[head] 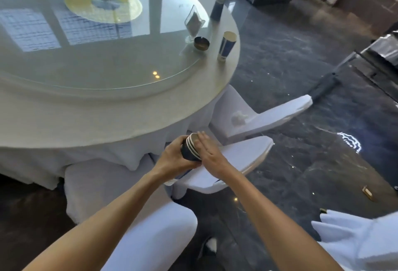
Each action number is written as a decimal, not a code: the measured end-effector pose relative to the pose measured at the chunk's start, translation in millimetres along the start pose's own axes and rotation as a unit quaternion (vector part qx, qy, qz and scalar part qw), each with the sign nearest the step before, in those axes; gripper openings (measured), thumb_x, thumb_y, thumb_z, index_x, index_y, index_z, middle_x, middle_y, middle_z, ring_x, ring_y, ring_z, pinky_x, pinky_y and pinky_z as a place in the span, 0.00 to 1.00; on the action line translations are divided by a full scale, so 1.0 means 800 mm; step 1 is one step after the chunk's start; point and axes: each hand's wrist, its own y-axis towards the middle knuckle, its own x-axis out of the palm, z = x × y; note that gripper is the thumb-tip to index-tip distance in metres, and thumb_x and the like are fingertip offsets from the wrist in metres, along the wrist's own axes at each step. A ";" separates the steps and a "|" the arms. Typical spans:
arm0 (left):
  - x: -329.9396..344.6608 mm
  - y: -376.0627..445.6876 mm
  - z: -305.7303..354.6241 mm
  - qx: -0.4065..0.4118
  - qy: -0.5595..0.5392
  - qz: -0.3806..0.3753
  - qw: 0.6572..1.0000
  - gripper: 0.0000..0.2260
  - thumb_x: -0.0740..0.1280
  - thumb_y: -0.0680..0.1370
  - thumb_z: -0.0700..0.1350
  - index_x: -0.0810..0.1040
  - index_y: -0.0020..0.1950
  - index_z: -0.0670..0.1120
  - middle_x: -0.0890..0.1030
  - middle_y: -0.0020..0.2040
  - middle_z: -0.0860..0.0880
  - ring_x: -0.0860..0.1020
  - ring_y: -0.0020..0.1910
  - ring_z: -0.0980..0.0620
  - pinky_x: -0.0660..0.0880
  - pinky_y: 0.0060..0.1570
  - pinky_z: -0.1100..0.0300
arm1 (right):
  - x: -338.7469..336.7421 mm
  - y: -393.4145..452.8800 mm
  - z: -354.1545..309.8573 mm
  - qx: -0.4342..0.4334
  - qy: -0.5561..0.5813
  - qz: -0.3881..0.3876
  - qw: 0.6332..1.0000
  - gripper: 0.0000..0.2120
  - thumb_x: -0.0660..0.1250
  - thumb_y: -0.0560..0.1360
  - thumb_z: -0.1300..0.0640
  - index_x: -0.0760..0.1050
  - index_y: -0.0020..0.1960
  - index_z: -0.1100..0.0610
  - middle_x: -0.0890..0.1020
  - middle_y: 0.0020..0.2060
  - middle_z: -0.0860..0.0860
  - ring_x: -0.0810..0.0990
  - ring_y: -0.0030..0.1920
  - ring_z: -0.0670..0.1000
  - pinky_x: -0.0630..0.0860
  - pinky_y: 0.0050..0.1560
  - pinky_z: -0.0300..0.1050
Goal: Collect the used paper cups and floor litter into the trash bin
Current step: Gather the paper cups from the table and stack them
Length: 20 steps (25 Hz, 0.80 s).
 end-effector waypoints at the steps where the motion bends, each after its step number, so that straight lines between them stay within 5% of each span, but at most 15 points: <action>1: 0.005 0.007 -0.005 -0.013 0.009 0.010 1.000 0.35 0.84 0.63 0.51 0.75 0.68 0.54 0.83 0.57 0.56 0.82 0.55 0.57 0.81 0.55 0.58 | -0.004 0.013 0.008 -0.004 -0.003 -0.014 1.000 0.28 0.52 0.87 0.46 0.54 0.83 0.55 0.55 0.83 0.51 0.50 0.83 0.50 0.46 0.82 0.51; 7: 0.056 0.058 -0.008 -0.095 0.073 0.072 0.990 0.35 0.82 0.64 0.49 0.73 0.69 0.53 0.81 0.58 0.53 0.81 0.56 0.53 0.77 0.51 0.61 | -0.077 0.091 0.066 -0.065 -0.034 -0.100 0.992 0.28 0.62 0.84 0.45 0.63 0.81 0.54 0.66 0.79 0.52 0.63 0.79 0.53 0.61 0.78 0.51; 15: 0.130 0.090 -0.006 -0.196 0.108 0.232 0.947 0.36 0.84 0.64 0.44 0.74 0.70 0.47 0.78 0.63 0.48 0.76 0.63 0.48 0.70 0.57 0.59 | -0.162 0.221 0.167 -0.052 -0.239 -0.139 0.960 0.38 0.66 0.77 0.37 0.53 0.82 0.38 0.45 0.84 0.52 0.43 0.83 0.60 0.51 0.79 0.66; 20: 0.147 0.114 -0.053 -0.242 0.090 0.257 0.931 0.37 0.84 0.64 0.47 0.73 0.70 0.50 0.77 0.64 0.50 0.76 0.63 0.51 0.70 0.56 0.60 | -0.136 0.307 0.224 -0.036 -0.344 -0.196 0.918 0.43 0.67 0.77 0.38 0.46 0.83 0.39 0.39 0.83 0.53 0.38 0.82 0.63 0.48 0.78 0.70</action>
